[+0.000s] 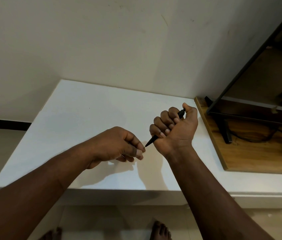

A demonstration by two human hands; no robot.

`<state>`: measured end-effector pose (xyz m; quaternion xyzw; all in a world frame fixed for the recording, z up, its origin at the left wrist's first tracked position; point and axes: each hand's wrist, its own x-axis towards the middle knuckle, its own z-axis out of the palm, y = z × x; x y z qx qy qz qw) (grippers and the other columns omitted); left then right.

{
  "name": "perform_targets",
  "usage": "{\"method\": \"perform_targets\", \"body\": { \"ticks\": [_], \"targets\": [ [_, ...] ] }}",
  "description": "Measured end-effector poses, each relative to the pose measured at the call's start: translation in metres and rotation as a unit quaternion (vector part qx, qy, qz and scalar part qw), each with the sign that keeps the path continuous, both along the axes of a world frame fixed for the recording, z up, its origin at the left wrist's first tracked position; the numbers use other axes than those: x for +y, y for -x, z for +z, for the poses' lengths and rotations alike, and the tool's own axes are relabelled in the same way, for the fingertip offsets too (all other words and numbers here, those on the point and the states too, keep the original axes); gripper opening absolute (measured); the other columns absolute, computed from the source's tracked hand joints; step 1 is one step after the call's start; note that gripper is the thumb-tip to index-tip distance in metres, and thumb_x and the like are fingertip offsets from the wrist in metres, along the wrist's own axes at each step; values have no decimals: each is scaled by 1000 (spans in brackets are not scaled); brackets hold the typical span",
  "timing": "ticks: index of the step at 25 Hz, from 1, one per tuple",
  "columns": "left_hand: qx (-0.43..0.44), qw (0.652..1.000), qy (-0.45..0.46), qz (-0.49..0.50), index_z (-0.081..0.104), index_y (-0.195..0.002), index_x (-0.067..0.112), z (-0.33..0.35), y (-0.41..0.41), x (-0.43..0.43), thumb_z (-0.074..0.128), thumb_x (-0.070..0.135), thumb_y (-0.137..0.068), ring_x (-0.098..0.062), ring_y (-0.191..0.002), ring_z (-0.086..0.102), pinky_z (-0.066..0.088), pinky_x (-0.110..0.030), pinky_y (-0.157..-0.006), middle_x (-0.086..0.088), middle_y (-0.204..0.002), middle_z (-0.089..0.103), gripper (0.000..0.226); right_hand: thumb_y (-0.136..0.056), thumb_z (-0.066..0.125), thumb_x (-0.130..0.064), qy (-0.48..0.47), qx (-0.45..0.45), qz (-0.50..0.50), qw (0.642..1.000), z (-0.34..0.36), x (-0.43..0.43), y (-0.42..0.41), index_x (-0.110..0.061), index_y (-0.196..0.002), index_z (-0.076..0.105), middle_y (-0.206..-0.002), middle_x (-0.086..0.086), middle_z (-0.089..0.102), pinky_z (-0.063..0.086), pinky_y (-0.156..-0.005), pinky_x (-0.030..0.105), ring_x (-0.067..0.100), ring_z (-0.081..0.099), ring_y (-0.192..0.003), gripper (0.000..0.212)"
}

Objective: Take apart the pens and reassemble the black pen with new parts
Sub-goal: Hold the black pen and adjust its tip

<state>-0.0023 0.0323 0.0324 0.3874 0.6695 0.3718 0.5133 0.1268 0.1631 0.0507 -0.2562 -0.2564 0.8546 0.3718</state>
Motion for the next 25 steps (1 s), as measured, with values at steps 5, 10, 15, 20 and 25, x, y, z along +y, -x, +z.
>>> {"method": "perform_targets", "body": {
  "ticks": [5, 10, 15, 20, 25],
  "targets": [
    [8, 1000, -2, 0, 82, -98, 23, 1, 0, 0, 77, 16, -91, -13, -86, 78, 62, -33, -85, 4, -93, 83, 11, -95, 47, -50, 5, 2, 7, 1000, -1, -1, 1, -20, -58, 30, -52, -4, 20, 14, -42, 23, 13, 14, -42, 50],
    [1, 1000, -6, -5, 82, -96, 25, -1, 1, 0, 79, 19, -89, -13, -87, 78, 60, -31, -83, 4, -94, 83, 10, -94, 47, -47, 2, -2, 5, 1000, -1, -2, 1, -20, -58, 29, -52, -4, 20, 13, -44, 24, 13, 13, -43, 48],
    [3, 1000, -7, -6, 83, -93, 29, -2, 1, 1, 79, 20, -89, -11, -85, 78, 59, -28, -79, 5, -93, 83, 11, -95, 47, -48, 3, 0, 6, 1000, -1, -2, 1, -20, -58, 30, -52, -4, 20, 12, -44, 24, 13, 13, -43, 50],
    [7, 1000, -2, 0, 82, -96, 25, -2, 0, 1, 79, 20, -89, -11, -85, 78, 60, -29, -80, 5, -92, 83, 9, -94, 48, -49, 7, 6, 1, 1000, 0, -1, 1, -20, -59, 29, -53, -4, 19, 15, -43, 23, 13, 13, -43, 50],
    [6, 1000, -8, 4, 82, -96, 24, -2, 0, 1, 79, 20, -89, -13, -86, 78, 61, -30, -82, 4, -93, 83, 9, -97, 43, -45, -21, 0, 2, 1000, 5, -3, 0, -19, -58, 29, -51, -3, 19, 12, -44, 24, 13, 12, -43, 50]
  ]
}}
